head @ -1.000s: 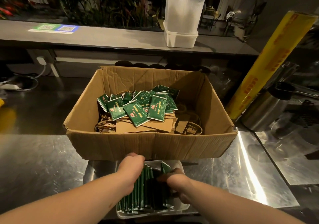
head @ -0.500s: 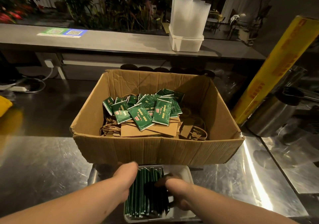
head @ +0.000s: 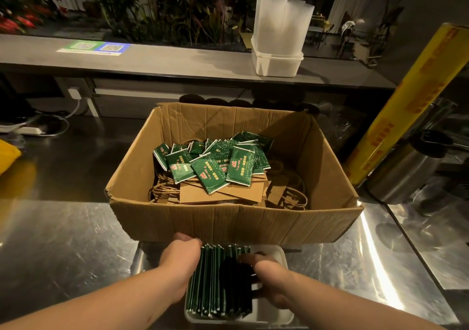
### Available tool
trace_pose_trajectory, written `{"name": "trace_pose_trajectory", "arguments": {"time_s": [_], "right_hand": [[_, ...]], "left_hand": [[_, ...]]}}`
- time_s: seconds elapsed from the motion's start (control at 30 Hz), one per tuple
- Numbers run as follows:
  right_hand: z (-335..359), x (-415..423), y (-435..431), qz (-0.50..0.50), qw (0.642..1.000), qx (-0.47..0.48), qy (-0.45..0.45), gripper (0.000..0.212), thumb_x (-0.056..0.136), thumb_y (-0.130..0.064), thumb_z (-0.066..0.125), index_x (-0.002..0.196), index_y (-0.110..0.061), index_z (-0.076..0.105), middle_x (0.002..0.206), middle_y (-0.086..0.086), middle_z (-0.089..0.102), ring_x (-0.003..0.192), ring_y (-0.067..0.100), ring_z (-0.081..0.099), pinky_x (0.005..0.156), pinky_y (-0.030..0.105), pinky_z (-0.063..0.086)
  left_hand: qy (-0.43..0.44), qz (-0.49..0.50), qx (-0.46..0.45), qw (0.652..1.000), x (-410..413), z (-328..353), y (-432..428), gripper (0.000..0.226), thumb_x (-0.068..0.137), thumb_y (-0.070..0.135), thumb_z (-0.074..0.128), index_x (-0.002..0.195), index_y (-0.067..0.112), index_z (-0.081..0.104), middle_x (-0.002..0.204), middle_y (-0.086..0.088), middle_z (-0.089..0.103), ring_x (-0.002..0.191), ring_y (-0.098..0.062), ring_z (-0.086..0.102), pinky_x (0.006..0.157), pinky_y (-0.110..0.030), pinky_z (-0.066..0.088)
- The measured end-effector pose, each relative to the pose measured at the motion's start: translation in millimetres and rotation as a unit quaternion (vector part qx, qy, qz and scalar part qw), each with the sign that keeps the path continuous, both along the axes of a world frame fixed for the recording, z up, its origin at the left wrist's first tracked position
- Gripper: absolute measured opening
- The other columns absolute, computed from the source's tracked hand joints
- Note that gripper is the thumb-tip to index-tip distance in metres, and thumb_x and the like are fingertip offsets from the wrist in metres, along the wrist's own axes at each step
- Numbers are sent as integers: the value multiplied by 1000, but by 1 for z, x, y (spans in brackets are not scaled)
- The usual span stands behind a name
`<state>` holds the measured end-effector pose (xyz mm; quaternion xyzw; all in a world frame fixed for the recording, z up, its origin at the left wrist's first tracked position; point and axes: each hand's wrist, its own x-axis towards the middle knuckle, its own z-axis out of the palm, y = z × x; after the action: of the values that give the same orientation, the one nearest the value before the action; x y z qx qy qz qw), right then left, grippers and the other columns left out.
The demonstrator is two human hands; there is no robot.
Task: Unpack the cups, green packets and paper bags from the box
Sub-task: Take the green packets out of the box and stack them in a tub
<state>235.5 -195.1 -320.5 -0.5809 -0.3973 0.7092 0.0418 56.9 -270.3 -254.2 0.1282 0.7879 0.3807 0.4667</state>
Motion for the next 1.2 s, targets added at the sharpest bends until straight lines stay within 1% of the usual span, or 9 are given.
{"name": "trace_pose_trajectory", "arguments": {"time_s": [0.2, 0.33, 0.53, 0.63, 0.73, 0.9, 1.0, 1.07, 1.2], "right_hand": [[0, -7, -11, 71, 990, 115, -27, 23, 101, -14, 61, 123, -17, 58, 111, 5, 66, 96, 18, 65, 66, 21, 53], [-10, -9, -9, 91, 981, 158, -66, 16, 96, -17, 69, 108, -20, 60, 108, 3, 67, 97, 20, 68, 72, 26, 59], [-13, -2, -4, 56, 980, 175, -80, 13, 100, -25, 66, 107, -14, 64, 99, 7, 70, 75, 14, 61, 56, 22, 47], [-10, 2, -3, 16, 973, 211, -88, 12, 100, -17, 62, 92, -11, 69, 82, 8, 66, 68, 14, 58, 62, 29, 46], [18, 8, -10, 14, 967, 255, -22, 12, 96, -8, 63, 88, -14, 69, 79, 3, 67, 68, 8, 61, 66, 24, 49], [110, -2, -3, 176, 896, 397, 90, 5, 95, -17, 69, 91, -21, 69, 92, 0, 70, 86, 11, 67, 78, 27, 57], [148, -24, 47, 146, 869, 471, 48, 7, 95, -14, 66, 88, -15, 66, 83, 0, 67, 76, 8, 61, 69, 26, 53], [158, -42, 90, 128, 874, 468, -9, 3, 96, -17, 66, 94, -14, 67, 88, 3, 68, 77, 12, 61, 67, 30, 53], [125, -75, 172, 100, 896, 404, -153, 14, 95, -19, 65, 104, -8, 64, 92, 9, 67, 81, 21, 63, 80, 44, 61]], "left_hand": [[58, -19, 14, 998, 3, -2, 5, 6, 99, 16, 59, 98, 14, 64, 100, -12, 63, 91, -27, 58, 77, -37, 46], [71, -9, 18, 997, 6, -1, 4, 7, 98, 14, 62, 92, 10, 65, 94, -15, 64, 86, -27, 58, 70, -35, 44], [97, -24, 47, 994, 10, 15, -1, 10, 97, 11, 63, 88, 8, 66, 85, -15, 64, 78, -25, 58, 64, -33, 43], [93, -51, 65, 992, 19, 24, -3, 10, 96, 11, 64, 86, 10, 67, 85, -13, 65, 80, -25, 60, 66, -33, 46], [87, -113, 96, 985, 29, 38, -3, 8, 94, 9, 67, 86, 12, 67, 86, -10, 65, 83, -22, 62, 68, -29, 46], [85, -143, 212, 963, 23, 75, 31, 14, 90, 6, 69, 79, 14, 64, 82, -11, 65, 78, -26, 62, 68, -39, 54], [89, -129, 244, 957, 1, 92, 74, 8, 93, 5, 65, 88, 10, 62, 81, -10, 59, 73, -23, 53, 64, -37, 47], [71, -116, 215, 967, -21, 93, 107, 5, 96, 6, 63, 99, 9, 62, 89, -10, 60, 76, -22, 55, 63, -33, 48], [-69, -38, 98, 992, -63, 70, 155, 39, 99, 8, 56, 137, 3, 51, 109, -16, 60, 95, -27, 60, 80, -38, 53]]}}
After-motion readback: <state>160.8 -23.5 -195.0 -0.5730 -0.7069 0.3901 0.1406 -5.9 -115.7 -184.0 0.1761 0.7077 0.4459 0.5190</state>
